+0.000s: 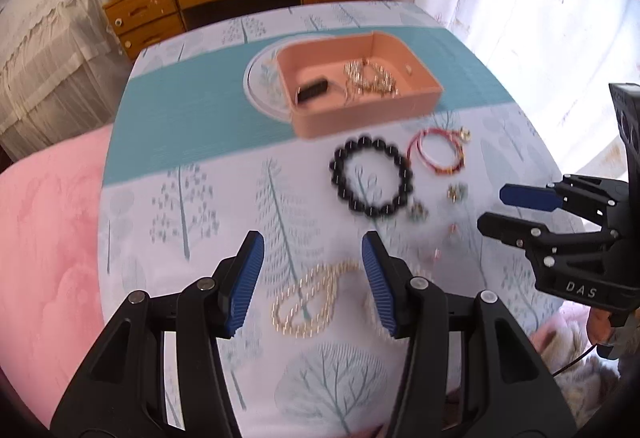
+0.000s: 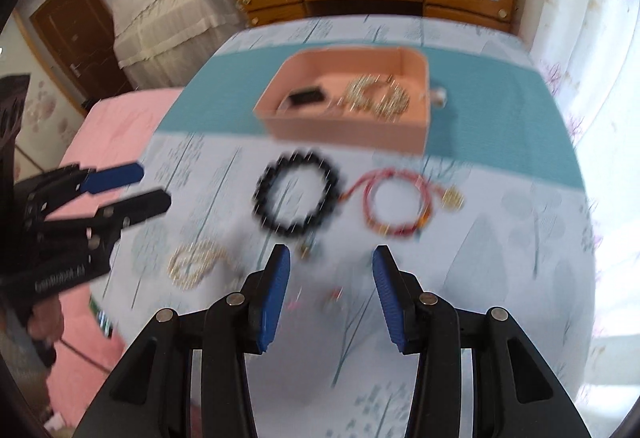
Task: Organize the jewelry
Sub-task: 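Withdraw both grippers from the pink box back over the table, then grasp the pearl necklace with the left gripper while the right gripper grasps the pearl bracelet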
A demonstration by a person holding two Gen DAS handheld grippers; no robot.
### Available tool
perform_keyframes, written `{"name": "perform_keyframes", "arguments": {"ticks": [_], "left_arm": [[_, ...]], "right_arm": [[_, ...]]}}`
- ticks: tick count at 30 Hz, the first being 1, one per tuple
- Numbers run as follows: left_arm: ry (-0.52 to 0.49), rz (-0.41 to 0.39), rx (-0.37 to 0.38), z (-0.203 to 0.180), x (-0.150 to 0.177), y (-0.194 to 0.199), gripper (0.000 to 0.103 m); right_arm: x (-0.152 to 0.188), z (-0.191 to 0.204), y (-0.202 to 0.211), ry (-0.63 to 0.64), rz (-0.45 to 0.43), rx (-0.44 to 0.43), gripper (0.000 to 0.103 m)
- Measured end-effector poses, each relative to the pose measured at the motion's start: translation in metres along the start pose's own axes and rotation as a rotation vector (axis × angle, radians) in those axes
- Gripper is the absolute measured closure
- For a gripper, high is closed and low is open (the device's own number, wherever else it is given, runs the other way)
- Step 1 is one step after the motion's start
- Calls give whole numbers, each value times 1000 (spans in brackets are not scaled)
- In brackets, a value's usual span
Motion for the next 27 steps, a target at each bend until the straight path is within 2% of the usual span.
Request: {"name": "perform_keyframes", "arguments": {"ticks": [4,7,10,17,24,27], "left_arm": [[13,28,-23,4,33,1,55],[30,46,-9,6,53,-2,55],[52,64,-12,12,70,-6,55],[74,84,17,25,84,-11,55],[53,107,38,28,80,-20,55],[34,123,53,26,77,-27,55]], "right_arm": [[32,16,-4,35,54,-15,59],[46,30,-12,58,94,-24,59],[49,44,-21,85,118,-14,59],[46,62,-34,144,131,59,60],[46,74,-48,210,169,113,75],[44,75,-48,238,155,144,83]]}}
Point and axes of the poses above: each gripper's, at about its wrist camera, not at the fingertips, and y roughly against the way its jaws point, z to its left, x to its underside, the point moved 5 cm from there along -y, roughly the way its jaws point, and after that the axes turned 14 degrees about x, right-handed, at the moved point
